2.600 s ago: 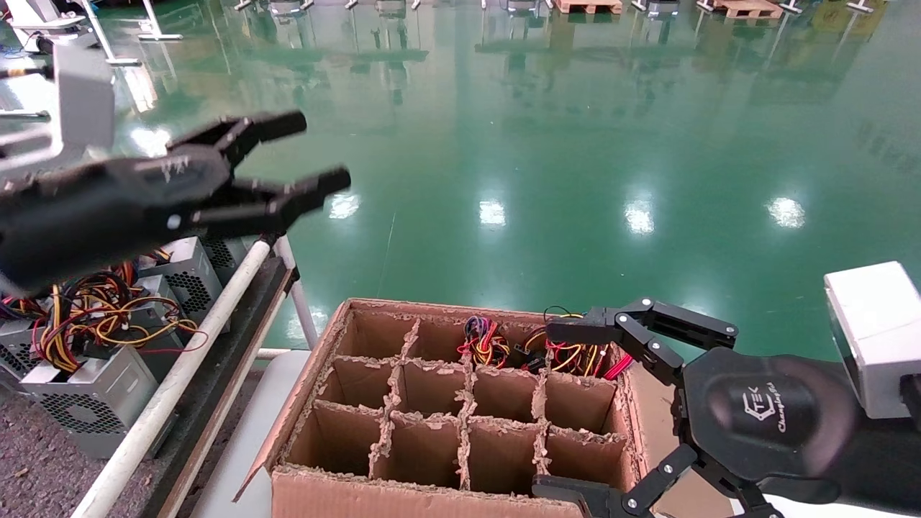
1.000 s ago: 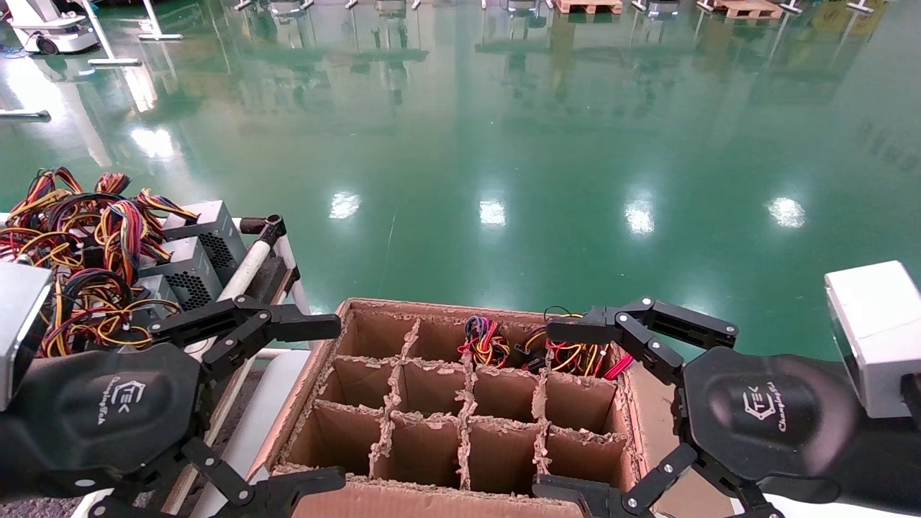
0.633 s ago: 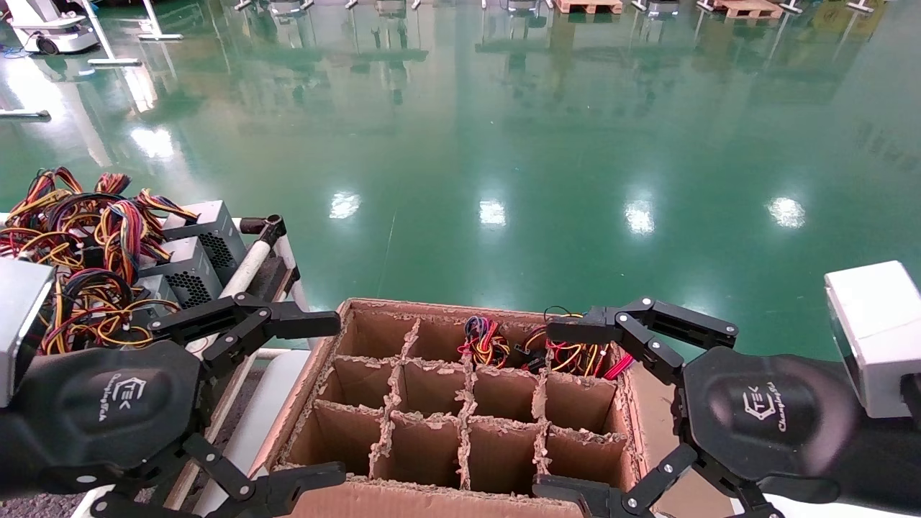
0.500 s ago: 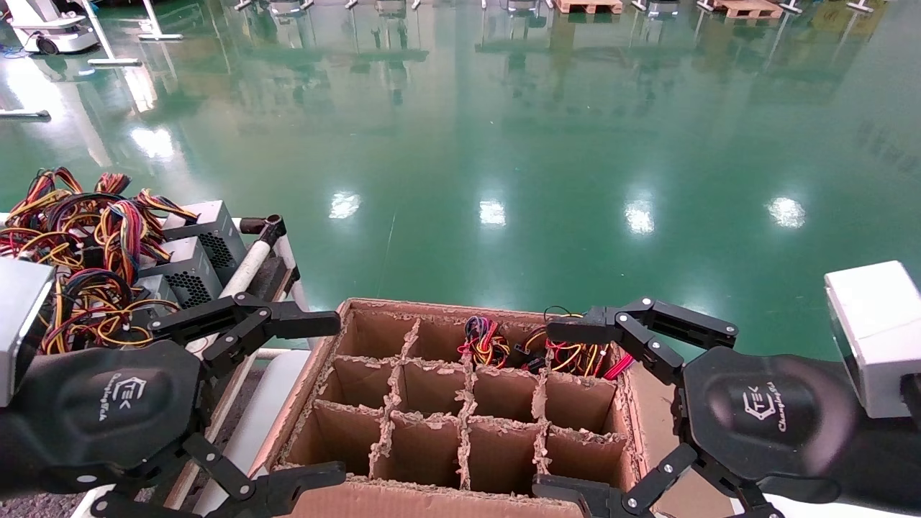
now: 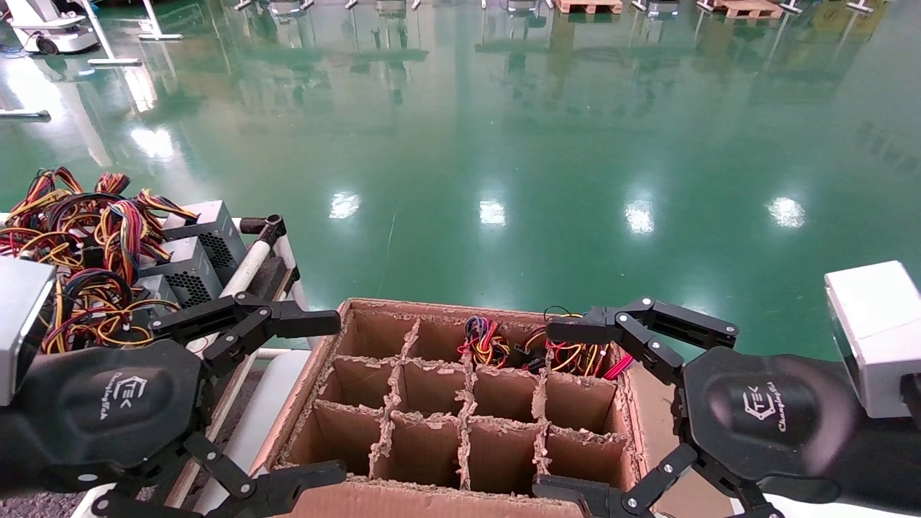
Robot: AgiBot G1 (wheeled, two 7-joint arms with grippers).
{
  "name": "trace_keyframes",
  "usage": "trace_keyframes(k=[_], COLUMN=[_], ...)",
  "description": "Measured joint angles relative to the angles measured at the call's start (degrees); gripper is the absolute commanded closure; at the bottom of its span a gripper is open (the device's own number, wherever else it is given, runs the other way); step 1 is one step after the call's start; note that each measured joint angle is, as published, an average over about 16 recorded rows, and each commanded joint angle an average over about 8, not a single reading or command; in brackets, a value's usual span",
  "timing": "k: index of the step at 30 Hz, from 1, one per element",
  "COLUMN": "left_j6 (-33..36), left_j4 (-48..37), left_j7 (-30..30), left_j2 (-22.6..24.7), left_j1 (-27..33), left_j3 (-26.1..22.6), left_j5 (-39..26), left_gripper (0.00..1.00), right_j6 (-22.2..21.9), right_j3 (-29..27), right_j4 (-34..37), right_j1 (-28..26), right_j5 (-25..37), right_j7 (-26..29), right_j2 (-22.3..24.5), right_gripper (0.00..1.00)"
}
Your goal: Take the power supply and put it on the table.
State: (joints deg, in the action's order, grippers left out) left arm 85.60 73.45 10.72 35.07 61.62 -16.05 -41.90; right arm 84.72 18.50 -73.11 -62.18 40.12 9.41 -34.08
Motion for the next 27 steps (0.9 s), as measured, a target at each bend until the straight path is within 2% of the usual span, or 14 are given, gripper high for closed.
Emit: trace_keyframes(k=[27], left_j6=[0.0], left_j4=[0.0], left_j7=[0.0], left_j2=[0.0], left_j1=[0.0], left_j3=[0.0], left_j5=[0.0], left_gripper=[0.00], right_j6=[0.0], right_j3=[0.0], right_j4=[0.0], right_j1=[0.0], right_j5=[0.0], right_j7=[0.0], right_j2=[0.0], right_gripper=[0.00])
